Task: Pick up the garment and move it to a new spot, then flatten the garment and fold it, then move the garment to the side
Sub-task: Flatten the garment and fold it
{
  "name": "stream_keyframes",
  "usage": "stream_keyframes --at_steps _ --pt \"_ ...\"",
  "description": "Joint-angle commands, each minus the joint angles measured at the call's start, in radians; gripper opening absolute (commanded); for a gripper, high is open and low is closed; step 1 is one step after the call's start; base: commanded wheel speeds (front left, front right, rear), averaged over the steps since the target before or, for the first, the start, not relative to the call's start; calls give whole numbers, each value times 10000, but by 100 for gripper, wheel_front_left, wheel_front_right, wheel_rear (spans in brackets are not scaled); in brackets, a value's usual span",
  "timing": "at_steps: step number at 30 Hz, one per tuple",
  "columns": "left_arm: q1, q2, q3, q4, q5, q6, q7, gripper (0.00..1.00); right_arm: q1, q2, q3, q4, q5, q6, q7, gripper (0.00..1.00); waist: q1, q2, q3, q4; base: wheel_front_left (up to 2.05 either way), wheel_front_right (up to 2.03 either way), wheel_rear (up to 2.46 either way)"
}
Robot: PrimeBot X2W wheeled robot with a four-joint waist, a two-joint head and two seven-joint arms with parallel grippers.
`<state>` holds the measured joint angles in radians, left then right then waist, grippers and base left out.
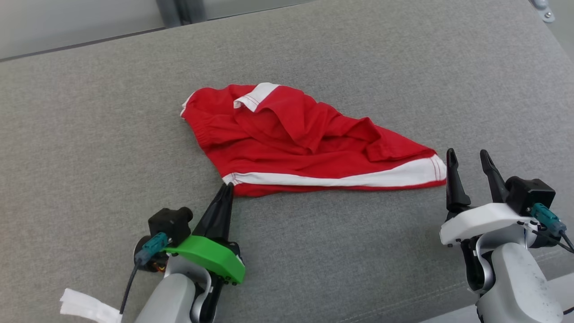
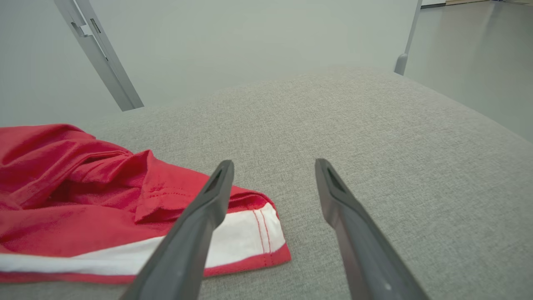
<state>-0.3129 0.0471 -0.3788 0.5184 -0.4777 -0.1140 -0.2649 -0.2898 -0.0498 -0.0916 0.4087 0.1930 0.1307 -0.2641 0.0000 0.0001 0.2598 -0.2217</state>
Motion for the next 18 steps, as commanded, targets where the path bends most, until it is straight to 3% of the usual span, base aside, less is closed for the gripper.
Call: stream_keyframes --at_steps 1,12,14,15,16,18 --pt "259 63 272 -68 192 106 7 0 137 -16 10 -52 -103 1 -4 100 0 -1 -215 375 0 0 0" --pt "1017 58 2340 -69 1504 450 7 0 401 -19 1025 -69 -409 1 -4 100 0 -1 -859 1581 0 0 0" --pt "1195 55 2650 -66 1772 592 7 48 461 -23 1230 -79 -403 1 -4 100 0 -1 -993 1680 0 0 0" --pt "1264 53 2780 -77 1934 663 7 95 480 -25 1367 -114 -468 1 -4 100 0 -1 -1055 1711 0 0 0" --pt "1367 55 2921 -69 2108 730 7 100 526 -20 1509 -139 -505 1 -5 100 0 -1 -1145 1744 0 0 0" --pt "1568 55 3133 -41 2211 726 7 100 659 -26 1708 -153 -417 1 -5 100 0 -1 -1323 1782 0 0 0"
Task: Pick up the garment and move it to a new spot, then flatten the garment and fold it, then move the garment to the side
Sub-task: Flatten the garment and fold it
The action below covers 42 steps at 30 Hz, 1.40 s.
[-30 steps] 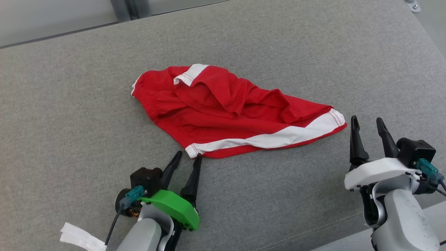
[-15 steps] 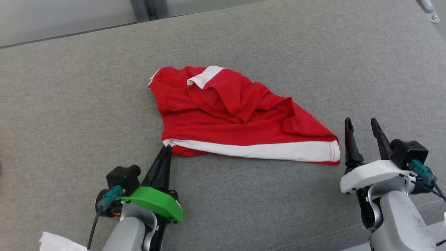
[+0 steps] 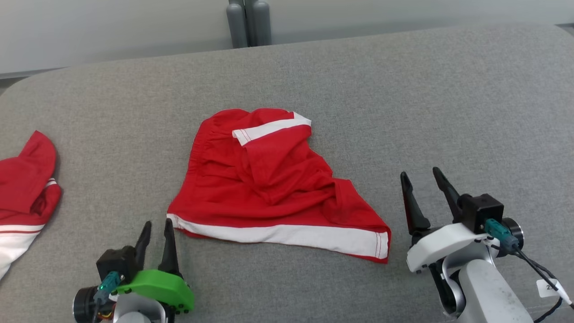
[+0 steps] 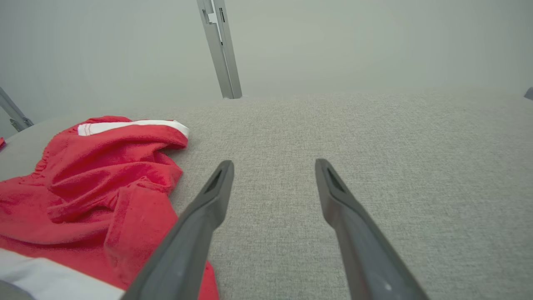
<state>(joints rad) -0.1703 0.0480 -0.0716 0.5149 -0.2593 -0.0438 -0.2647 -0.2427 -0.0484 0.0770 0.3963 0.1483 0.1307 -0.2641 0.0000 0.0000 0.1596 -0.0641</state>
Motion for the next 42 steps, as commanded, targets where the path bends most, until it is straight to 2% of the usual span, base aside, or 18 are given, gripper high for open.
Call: stream_keyframes --at_steps 1,10,16,21,35,37,39,40,41,42 --pt "236 42 132 -16 139 26 5 100 233 -37 128 -24 16 1 -5 100 0 0 -398 216 0 0 0" --pt "1306 45 642 -614 566 191 5 100 1001 -35 849 -29 139 1 -3 100 0 0 -1262 263 0 0 0" --pt "1700 45 615 -1149 754 322 5 100 1404 -34 1035 -38 156 1 -3 100 0 0 -1402 268 0 0 0" --pt "1775 45 482 -1213 650 331 5 100 1495 -32 1205 170 125 1 -5 100 0 0 -1351 274 0 0 0" --pt "1196 47 -24 -1045 362 359 5 100 1113 -34 1867 1786 374 1 -3 99 0 0 -606 435 0 0 0" --pt "1144 46 -30 -1036 364 352 5 100 1042 -35 1926 1910 480 1 -3 77 0 0 -532 442 0 0 0" --pt "1106 46 -36 -1026 365 339 5 100 979 -34 1974 1973 563 1 -5 64 0 0 -478 451 0 0 0" --pt "1086 46 -34 -1014 369 326 5 100 944 -34 1991 2012 636 1 -5 46 0 0 -447 454 0 0 0" --pt "1062 46 -39 -1013 371 307 5 100 901 -35 2004 2028 690 1 -3 39 0 0 -412 459 0 0 0" --pt "1043 46 -45 -1013 371 296 5 100 864 -34 2019 2017 719 1 -3 20 0 0 -385 463 0 0 0"
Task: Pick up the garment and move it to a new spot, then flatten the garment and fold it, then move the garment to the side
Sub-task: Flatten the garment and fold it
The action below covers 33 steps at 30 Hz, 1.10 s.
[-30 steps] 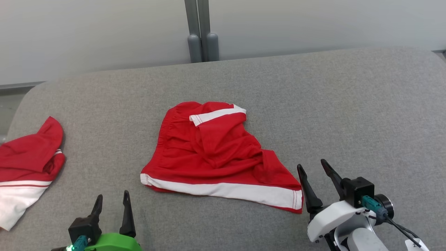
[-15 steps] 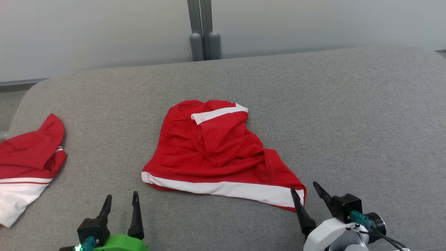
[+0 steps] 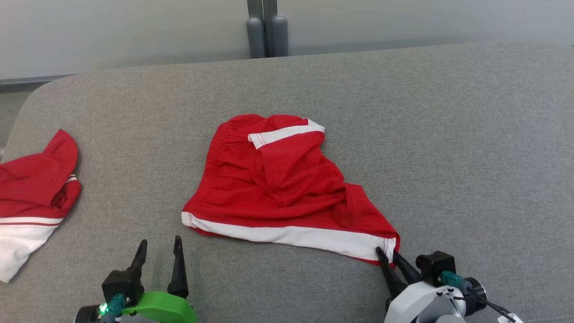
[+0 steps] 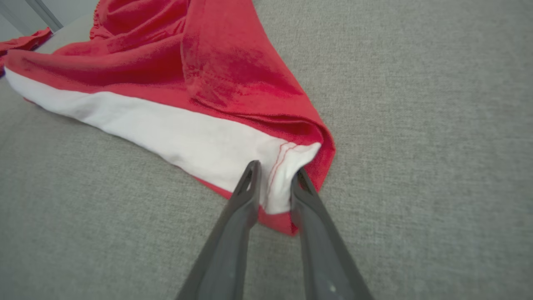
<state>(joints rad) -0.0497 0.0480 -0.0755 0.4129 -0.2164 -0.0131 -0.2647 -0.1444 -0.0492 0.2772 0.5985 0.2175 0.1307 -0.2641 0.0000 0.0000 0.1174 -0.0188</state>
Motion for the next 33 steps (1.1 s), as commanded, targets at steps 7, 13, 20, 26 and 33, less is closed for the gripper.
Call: stream_keyframes --at_steps 7,13,20,26,33 --pt "-243 44 -164 26 -167 -294 5 100 -202 -31 -568 -403 79 1 -3 0 0 0 134 -95 0 0 0" --pt "-249 46 -735 289 -694 -774 7 100 -98 -28 -1135 -470 -326 1 -5 0 0 0 99 -291 0 0 0" --pt "-439 46 -986 289 -1146 -1049 7 100 -133 -31 -1377 -517 -691 1 -5 0 0 0 274 -532 0 0 0" --pt "-661 46 -1089 443 -1259 -1168 6 100 -291 -31 -1330 -572 -734 1 -5 0 0 0 474 -741 0 0 0" --pt "-915 47 -1163 441 -1411 -1187 6 95 -424 -28 -1194 -682 -610 1 -5 0 0 0 655 -885 0 0 0"
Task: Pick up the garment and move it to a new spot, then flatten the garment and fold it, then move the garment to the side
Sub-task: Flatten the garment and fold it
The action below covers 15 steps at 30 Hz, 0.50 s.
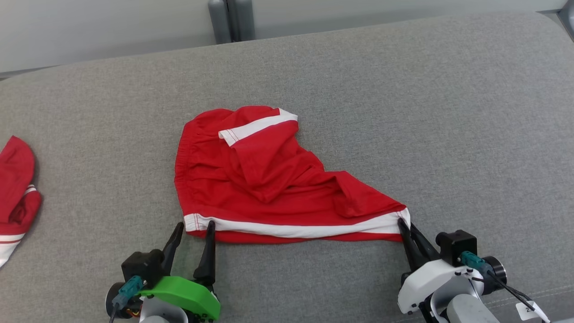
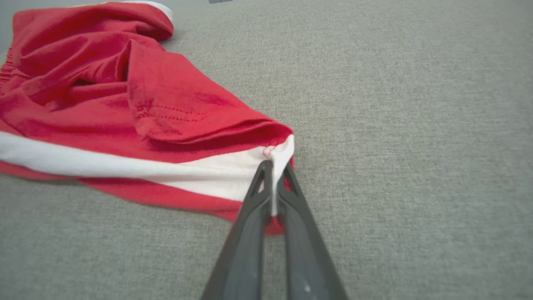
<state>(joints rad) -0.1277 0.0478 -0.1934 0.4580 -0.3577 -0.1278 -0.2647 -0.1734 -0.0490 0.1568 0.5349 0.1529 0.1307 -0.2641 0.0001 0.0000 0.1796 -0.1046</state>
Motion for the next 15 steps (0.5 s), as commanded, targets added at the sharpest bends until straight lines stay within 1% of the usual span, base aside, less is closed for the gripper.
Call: stream_keyframes --at_steps 1,2,8,12,15 --pt "-151 48 -33 -14 -27 -41 6 43 -146 -30 26 -54 47 1 -3 0 -1 0 46 -35 0 0 0" --pt "-171 48 -75 -17 -39 -42 6 0 -154 -30 30 -66 63 1 -3 0 -1 0 53 -38 0 0 0" --pt "-102 48 -119 -457 -6 -37 6 0 -216 -31 -5 -260 223 1 -5 0 -1 0 -43 64 0 0 0" --pt "12 49 -40 -1005 238 -36 6 0 -269 -30 -78 -624 453 1 -3 0 -1 0 -294 179 0 0 0" --pt "-228 93 91 -1567 375 -37 4 0 -483 -31 -148 -1014 647 1 -5 0 -1 0 -520 248 0 0 0"
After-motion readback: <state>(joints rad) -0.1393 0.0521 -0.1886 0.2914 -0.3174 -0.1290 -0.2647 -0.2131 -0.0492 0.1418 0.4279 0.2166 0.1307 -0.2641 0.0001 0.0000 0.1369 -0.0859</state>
